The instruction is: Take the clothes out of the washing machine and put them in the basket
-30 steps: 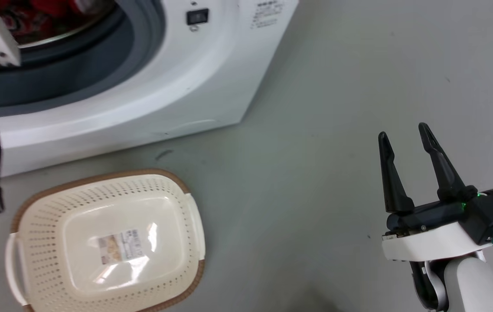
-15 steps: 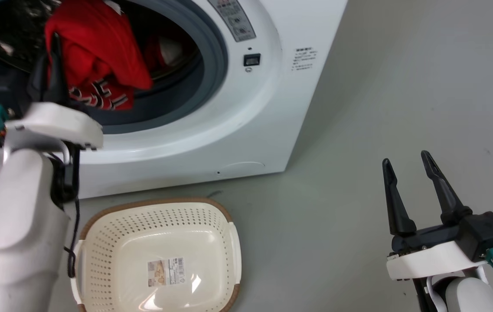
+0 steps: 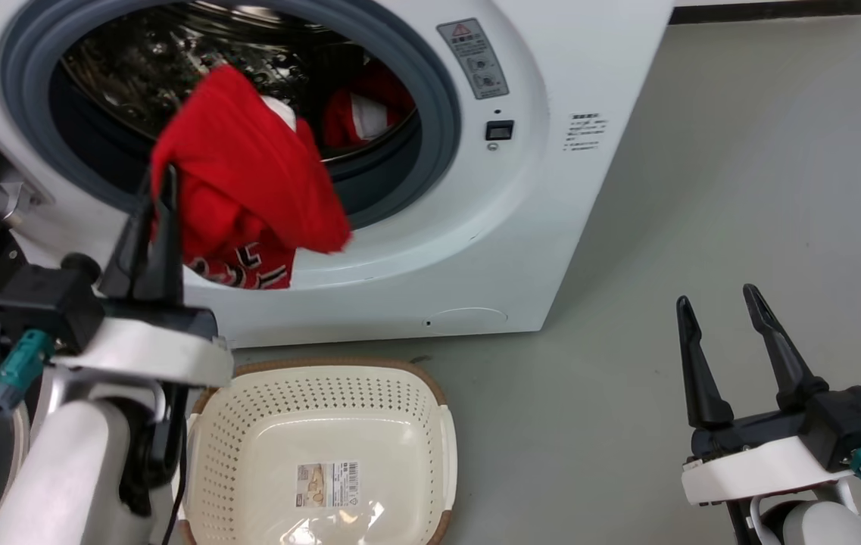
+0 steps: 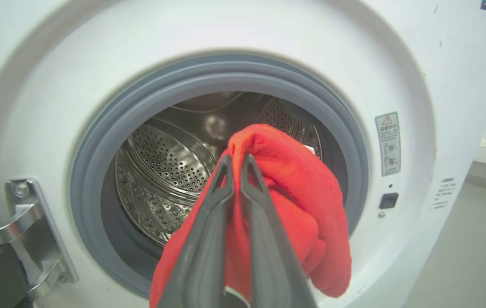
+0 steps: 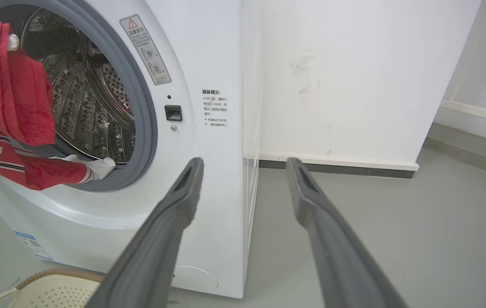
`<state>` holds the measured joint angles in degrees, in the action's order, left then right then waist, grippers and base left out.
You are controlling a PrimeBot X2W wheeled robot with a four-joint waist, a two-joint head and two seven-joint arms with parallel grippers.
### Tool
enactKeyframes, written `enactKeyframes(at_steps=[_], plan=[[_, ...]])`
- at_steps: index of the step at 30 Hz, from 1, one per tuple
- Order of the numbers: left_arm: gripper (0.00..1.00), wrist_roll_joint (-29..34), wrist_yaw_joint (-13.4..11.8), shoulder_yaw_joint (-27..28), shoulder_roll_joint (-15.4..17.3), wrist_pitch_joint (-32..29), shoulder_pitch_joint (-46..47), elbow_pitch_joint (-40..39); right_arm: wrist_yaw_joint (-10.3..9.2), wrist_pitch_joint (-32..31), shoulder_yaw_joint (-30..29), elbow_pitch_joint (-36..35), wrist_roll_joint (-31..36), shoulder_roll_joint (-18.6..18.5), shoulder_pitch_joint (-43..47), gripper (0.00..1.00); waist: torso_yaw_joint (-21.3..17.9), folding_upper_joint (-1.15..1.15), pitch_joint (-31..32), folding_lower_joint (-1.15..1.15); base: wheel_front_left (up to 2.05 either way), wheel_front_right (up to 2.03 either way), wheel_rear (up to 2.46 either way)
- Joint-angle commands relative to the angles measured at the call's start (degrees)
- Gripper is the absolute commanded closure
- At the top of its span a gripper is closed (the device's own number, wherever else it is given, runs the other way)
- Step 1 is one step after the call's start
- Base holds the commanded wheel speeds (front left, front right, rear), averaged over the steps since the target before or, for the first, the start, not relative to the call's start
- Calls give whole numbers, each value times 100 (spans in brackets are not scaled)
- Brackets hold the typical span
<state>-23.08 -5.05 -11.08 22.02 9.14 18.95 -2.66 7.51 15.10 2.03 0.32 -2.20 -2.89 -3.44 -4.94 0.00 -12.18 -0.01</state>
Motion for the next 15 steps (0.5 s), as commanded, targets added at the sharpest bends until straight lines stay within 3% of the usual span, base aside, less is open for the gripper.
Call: enactKeyframes(at_steps=[1, 8, 15], plan=[[100, -41, 36, -77, 71, -228, -205, -187, -4, 10, 7, 8, 7, 3, -11, 0, 65, 0, -51, 1, 0, 0, 0], [100, -382, 99, -361, 173, -1212, -764, -402, -5, 10, 23, 12, 50, 3, -132, 0, 126, 0, -190, 1, 0, 0, 0], [100, -705, 334, -853, 239, -2264, -1114, 234, -4, 10, 72, 19, 68, 3, -198, 0, 61, 0, -451, 1, 0, 0, 0]])
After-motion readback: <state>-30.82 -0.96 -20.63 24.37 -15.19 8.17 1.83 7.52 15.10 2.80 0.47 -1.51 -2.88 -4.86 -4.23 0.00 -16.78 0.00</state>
